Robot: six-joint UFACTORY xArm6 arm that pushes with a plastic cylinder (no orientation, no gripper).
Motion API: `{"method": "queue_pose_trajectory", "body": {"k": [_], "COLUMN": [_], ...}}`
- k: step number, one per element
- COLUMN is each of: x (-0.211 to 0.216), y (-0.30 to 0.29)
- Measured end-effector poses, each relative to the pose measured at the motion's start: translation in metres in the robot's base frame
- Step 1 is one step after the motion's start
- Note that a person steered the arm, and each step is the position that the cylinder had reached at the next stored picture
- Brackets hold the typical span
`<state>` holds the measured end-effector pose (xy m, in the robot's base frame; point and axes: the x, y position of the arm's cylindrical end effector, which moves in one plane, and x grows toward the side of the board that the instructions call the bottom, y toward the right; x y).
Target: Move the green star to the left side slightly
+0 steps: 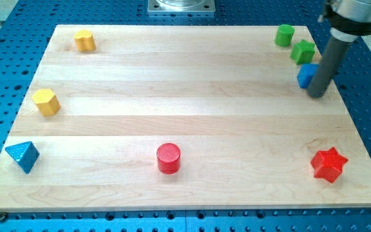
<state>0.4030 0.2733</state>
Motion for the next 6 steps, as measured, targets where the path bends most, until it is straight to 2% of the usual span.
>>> {"method": "queue_pose_trajectory", "body": {"k": [2, 3, 6], "x": [-0.037, -0.084, -0.086], "y": [0.019, 0.037, -0.023]}}
